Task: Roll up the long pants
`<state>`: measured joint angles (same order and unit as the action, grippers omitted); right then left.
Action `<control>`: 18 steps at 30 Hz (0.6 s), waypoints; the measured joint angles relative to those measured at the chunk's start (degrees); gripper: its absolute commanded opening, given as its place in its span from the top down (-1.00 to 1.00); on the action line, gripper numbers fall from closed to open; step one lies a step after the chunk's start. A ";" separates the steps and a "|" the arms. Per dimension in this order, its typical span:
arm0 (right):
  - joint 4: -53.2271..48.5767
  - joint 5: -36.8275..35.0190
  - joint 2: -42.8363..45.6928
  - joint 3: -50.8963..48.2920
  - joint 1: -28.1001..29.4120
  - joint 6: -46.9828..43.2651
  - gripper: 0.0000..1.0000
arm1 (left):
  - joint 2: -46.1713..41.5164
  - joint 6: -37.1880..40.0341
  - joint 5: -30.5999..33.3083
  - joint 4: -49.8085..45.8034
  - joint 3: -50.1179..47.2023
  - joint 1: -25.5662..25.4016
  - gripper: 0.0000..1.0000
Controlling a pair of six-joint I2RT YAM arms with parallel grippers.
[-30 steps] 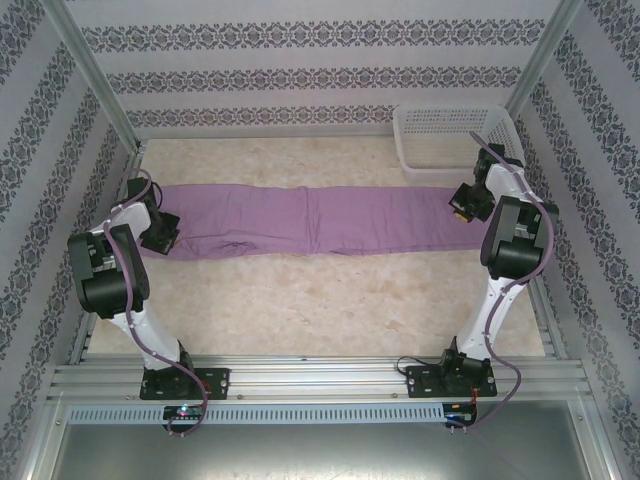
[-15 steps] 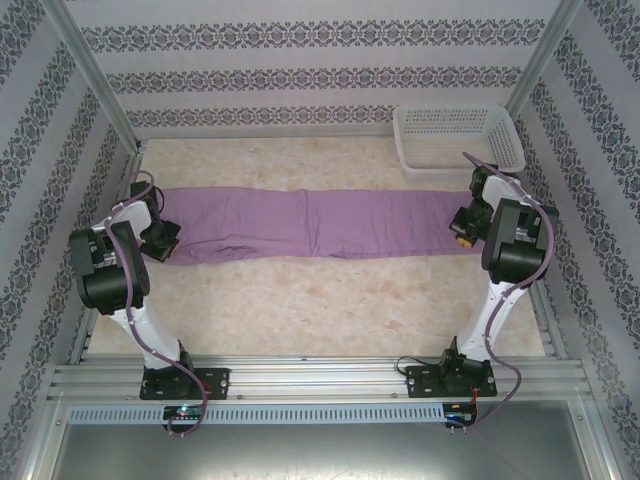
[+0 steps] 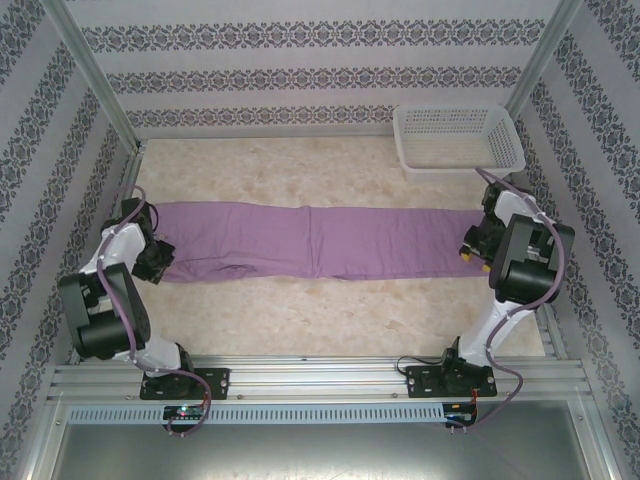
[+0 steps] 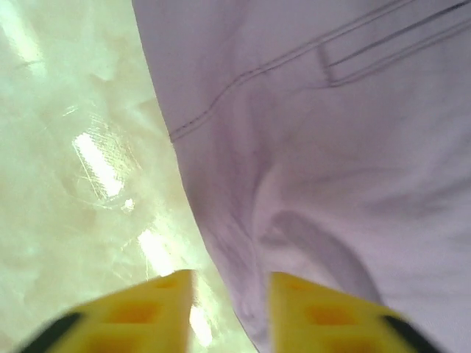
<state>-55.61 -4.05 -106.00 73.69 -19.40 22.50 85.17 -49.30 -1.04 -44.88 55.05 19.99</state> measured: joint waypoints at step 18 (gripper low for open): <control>-2.80 -4.72 -13.07 19.28 -7.63 -0.02 -0.95 | -5.64 -0.22 -3.56 -0.79 1.55 0.00 -1.00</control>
<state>-58.41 -8.78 -119.07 92.97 -27.03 22.48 79.53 -49.52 -4.60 -45.67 56.60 19.99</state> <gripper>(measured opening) 0.976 0.998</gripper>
